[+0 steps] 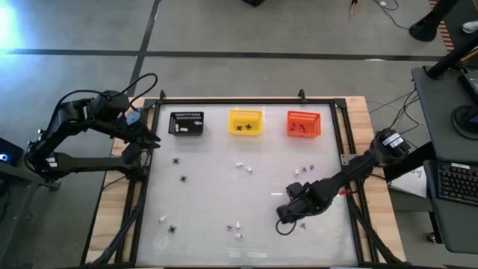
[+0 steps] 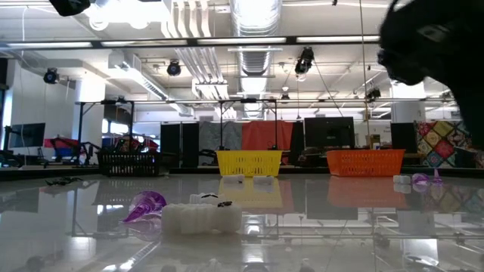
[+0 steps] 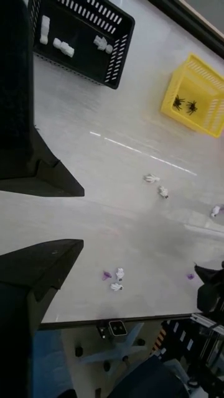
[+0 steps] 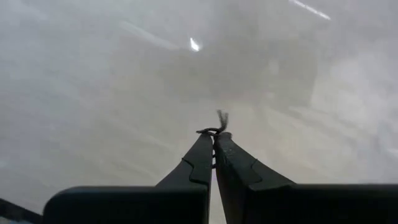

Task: Sort Halloween decoration
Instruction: Put the black spider toy into the yellow basket

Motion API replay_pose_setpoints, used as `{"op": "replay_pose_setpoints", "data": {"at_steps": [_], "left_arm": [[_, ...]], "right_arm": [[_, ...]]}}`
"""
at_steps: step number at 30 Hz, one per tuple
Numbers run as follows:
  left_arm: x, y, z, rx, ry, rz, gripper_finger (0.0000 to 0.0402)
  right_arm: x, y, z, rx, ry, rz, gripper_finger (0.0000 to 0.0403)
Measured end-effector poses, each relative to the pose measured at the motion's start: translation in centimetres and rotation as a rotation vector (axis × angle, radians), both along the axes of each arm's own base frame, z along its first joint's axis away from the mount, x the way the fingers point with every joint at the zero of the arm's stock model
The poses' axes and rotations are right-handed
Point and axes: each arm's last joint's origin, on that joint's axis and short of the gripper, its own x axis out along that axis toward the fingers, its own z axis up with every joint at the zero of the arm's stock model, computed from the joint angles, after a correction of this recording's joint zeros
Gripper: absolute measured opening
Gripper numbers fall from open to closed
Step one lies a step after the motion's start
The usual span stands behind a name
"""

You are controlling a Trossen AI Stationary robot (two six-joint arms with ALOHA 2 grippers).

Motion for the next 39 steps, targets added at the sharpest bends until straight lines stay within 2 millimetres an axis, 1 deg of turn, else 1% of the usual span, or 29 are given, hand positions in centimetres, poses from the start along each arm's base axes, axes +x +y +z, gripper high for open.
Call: {"op": "replay_pose_setpoints", "data": {"at_steps": [4,8,14,18,26,30,39], "left_arm": [[0.0,0.0,0.0,0.001,0.001,0.001,0.0103],[0.0,0.1,0.0,0.022,0.009,0.021,0.0103],[0.0,0.3,-0.1,0.073,0.03,0.071,0.0103],[-0.1,0.4,-0.1,0.098,0.041,0.097,0.0103],[-0.1,0.4,-0.1,0.095,0.041,0.099,0.0103],[-0.1,0.5,-0.1,0.102,0.045,0.113,0.0103],[0.0,0.6,-0.1,0.125,0.061,0.162,0.0103]], "right_arm": [[1.2,-1.1,1.1,-0.054,-0.05,0.03,0.0008],[2.6,-3.2,1.8,-0.082,-0.089,0.063,0.0008],[4.6,-7.2,2.9,-0.123,-0.144,0.126,0.0008],[5.6,-10.1,3.6,-0.154,-0.175,0.154,0.0008],[6.8,-15.4,4.4,-0.202,-0.24,0.177,0.0008],[7.1,-17.9,4.7,-0.226,-0.29,0.158,0.0008],[7.7,-22.8,4.8,-0.308,-0.395,0.077,0.0008]]}}
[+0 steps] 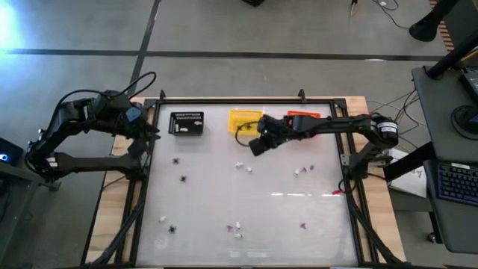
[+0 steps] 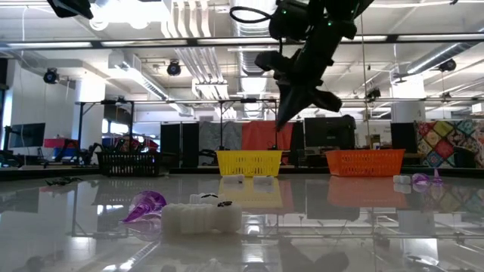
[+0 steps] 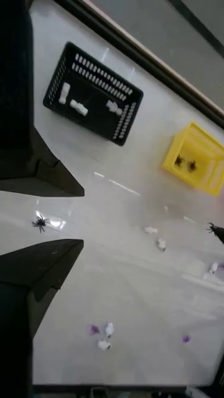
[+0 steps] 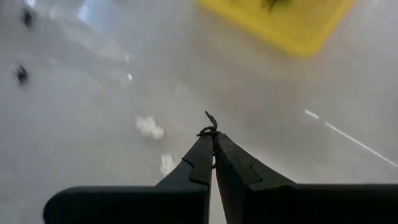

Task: Sort Halloween decoration
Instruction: Put the black spider toy into the yellow basket

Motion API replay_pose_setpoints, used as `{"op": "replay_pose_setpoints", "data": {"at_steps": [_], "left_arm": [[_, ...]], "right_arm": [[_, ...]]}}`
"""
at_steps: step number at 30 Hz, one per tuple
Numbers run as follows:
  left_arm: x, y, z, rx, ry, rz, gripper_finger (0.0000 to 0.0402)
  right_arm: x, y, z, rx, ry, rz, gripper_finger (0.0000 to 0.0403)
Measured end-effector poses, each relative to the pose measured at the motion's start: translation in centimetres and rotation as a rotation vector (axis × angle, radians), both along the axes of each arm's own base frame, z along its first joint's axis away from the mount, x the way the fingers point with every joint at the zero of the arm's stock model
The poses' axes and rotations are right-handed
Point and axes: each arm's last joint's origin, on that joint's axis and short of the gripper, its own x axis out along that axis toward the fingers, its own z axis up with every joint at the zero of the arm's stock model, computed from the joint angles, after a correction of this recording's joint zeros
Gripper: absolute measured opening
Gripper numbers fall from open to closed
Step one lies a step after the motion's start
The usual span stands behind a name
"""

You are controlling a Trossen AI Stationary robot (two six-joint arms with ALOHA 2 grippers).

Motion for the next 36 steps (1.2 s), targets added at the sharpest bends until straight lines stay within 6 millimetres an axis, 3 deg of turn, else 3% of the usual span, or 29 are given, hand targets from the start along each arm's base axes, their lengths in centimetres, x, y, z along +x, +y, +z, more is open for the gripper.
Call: {"op": "replay_pose_setpoints", "data": {"at_steps": [7,17,36], "left_arm": [[0.1,0.1,0.0,0.011,0.007,0.022,0.0103],[0.3,0.2,-0.1,-0.024,0.007,0.059,0.0103],[0.8,0.4,-0.2,-0.078,0.013,0.114,0.0103]], "right_arm": [[0.3,-3.6,-0.5,-0.049,-0.055,-0.055,0.0009],[0.6,-7.2,-2.5,-0.082,-0.056,-0.085,0.0009],[0.1,-9.7,-3.0,-0.11,-0.079,0.001,0.0015]]}}
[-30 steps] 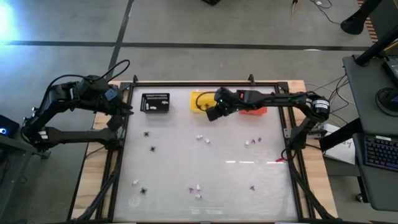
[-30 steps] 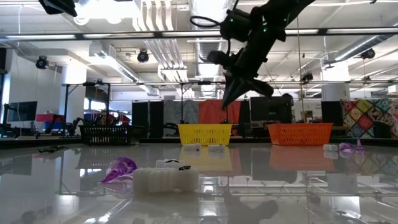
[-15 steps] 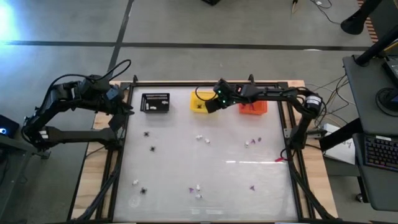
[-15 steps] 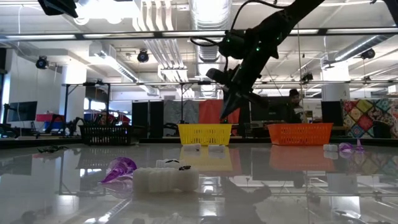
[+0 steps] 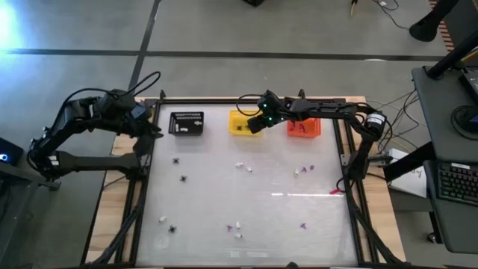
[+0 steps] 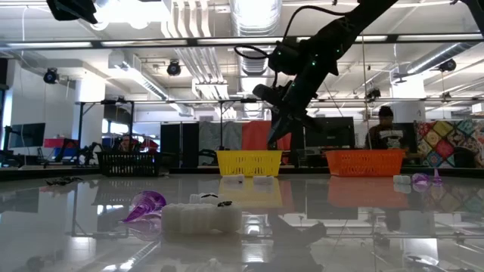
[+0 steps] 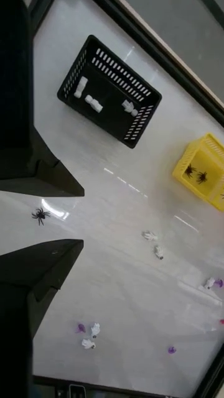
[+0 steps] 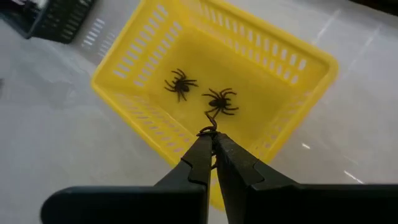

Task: Sort Halloween decoration
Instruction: Put the black spider toy into the yellow basket

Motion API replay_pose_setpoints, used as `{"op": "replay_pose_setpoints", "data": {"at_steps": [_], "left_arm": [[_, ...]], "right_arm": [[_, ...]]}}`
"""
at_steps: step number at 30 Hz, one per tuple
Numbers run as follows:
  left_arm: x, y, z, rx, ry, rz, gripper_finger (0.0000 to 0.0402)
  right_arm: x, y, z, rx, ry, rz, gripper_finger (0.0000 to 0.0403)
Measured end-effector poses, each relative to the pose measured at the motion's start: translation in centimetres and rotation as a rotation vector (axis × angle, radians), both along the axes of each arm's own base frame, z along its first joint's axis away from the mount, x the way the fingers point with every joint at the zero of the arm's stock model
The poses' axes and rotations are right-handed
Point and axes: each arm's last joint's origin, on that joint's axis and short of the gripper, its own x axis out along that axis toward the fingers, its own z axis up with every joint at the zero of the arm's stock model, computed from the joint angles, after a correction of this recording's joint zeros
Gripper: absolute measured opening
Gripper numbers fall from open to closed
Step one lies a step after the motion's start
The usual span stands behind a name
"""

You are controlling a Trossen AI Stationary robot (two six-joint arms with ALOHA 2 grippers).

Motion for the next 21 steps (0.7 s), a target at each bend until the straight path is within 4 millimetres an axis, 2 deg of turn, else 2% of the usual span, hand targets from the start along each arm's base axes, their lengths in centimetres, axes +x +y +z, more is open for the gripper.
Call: {"op": "replay_pose_setpoints", "data": {"at_steps": [8,13,16,21], "left_arm": [[0.5,0.2,-0.1,-0.027,0.014,0.022,0.0103],[0.6,0.2,-0.2,-0.039,0.013,0.029,0.0103],[0.6,0.1,-0.2,-0.088,0.004,0.024,0.0103],[0.5,-0.1,-0.8,-0.171,0.024,0.033,0.0103]], "right_arm": [[0.0,-0.4,0.2,-0.024,-0.021,0.045,0.0077],[0.1,-0.5,0.4,-0.034,-0.038,0.046,0.01],[0.5,-0.7,1.3,-0.043,-0.051,0.047,0.0104],[1.2,-1.1,4.4,-0.113,-0.042,0.127,0.0103]]}}
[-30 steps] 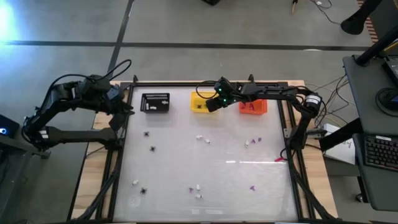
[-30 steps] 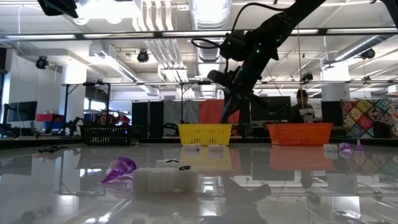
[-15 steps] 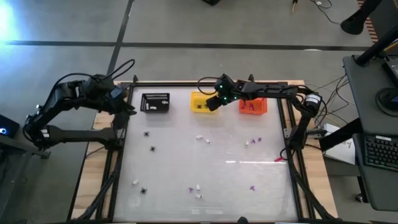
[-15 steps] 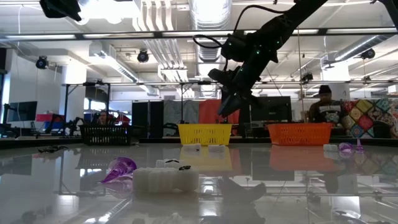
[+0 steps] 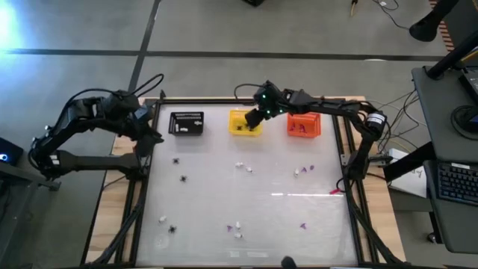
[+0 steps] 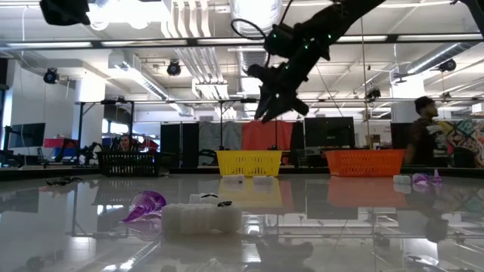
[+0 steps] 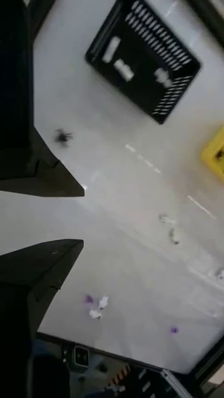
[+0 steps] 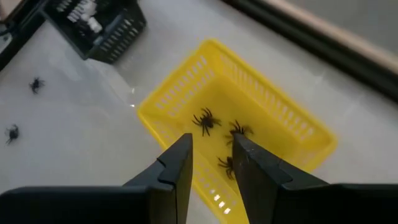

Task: Sort Halloween decoration
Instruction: Put the black spider toy into the yellow basket

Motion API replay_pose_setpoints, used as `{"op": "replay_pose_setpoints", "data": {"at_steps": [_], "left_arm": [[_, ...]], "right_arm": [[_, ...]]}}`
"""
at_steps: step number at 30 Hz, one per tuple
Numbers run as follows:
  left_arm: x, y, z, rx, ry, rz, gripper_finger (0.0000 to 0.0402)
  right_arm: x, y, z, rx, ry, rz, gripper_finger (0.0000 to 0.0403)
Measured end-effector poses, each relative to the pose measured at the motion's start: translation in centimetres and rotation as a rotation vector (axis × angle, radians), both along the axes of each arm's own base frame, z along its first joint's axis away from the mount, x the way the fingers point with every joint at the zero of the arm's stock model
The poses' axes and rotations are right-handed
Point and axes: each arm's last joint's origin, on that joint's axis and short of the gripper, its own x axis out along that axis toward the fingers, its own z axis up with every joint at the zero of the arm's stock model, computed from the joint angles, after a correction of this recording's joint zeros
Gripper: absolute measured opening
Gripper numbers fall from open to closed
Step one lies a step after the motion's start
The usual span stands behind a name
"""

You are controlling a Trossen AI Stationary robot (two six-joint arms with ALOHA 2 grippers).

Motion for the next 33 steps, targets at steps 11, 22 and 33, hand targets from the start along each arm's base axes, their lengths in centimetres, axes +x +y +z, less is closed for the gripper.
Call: {"op": "replay_pose_setpoints", "data": {"at_steps": [11,22,33], "left_arm": [[0.1,-1.4,-5.5,-0.225,0.098,-0.041,0.0103],[2.2,-2.6,-10.5,-0.294,0.162,-0.096,0.0103],[3.6,-3.1,-15.1,-0.26,0.162,-0.141,0.0103]], "right_arm": [[-0.2,-0.9,6.1,-0.112,0.041,0.094,0.01],[-1.3,-1.4,8.7,-0.093,0.085,0.079,0.0094],[-2.0,-1.2,10.1,-0.084,0.132,0.101,0.0091]]}}
